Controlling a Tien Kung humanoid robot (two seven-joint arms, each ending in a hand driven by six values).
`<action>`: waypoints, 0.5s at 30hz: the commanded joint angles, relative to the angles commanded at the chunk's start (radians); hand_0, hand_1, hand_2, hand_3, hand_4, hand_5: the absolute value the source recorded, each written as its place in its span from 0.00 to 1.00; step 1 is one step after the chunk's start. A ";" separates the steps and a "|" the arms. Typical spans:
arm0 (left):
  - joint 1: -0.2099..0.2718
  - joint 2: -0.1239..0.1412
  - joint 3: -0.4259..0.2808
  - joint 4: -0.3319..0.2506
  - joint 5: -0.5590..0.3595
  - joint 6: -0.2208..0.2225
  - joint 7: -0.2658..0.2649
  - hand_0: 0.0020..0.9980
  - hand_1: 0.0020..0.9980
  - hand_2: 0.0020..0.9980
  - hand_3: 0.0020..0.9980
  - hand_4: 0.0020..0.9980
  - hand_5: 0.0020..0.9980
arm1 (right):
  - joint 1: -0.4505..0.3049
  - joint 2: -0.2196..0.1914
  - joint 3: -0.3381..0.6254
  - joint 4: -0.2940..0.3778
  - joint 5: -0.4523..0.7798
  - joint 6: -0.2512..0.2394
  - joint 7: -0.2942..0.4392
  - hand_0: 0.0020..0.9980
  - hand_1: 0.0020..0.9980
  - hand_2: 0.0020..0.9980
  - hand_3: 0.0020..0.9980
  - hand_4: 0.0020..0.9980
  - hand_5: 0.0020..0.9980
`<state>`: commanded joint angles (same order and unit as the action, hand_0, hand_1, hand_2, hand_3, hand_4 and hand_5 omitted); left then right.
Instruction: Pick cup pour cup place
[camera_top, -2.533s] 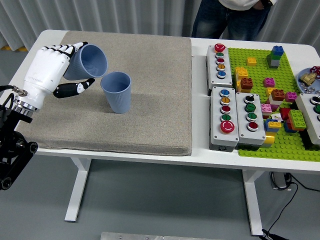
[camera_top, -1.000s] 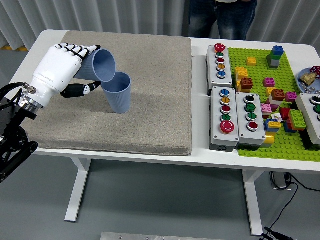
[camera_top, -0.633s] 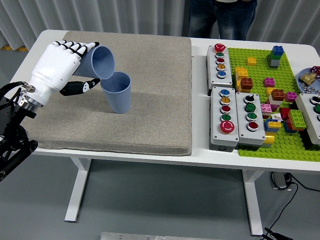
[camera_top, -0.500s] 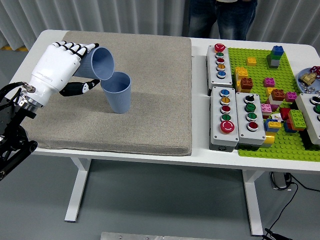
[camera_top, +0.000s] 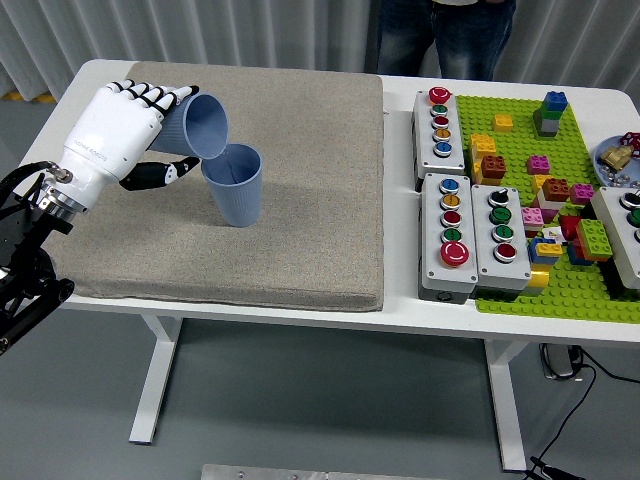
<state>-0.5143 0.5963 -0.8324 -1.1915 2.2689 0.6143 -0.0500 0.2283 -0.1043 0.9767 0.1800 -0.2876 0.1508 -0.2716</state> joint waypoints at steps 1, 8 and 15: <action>-0.003 0.002 0.004 0.001 0.000 0.001 0.000 0.47 0.55 0.69 0.66 0.56 0.11 | 0.000 0.000 0.000 0.000 0.000 0.000 0.000 0.77 0.70 0.75 0.63 0.21 0.22; -0.029 0.015 0.034 0.009 0.000 0.011 0.010 0.47 0.55 0.69 0.66 0.55 0.10 | 0.005 -0.003 -0.001 0.000 0.003 0.000 0.001 0.77 0.70 0.75 0.63 0.21 0.21; -0.044 0.022 0.064 0.019 0.000 0.025 0.021 0.47 0.55 0.69 0.66 0.55 0.10 | 0.006 -0.004 -0.002 0.000 0.005 -0.001 0.003 0.77 0.70 0.75 0.63 0.21 0.21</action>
<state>-0.5587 0.6179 -0.7681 -1.1729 2.2689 0.6392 -0.0291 0.2339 -0.1081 0.9750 0.1800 -0.2821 0.1502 -0.2688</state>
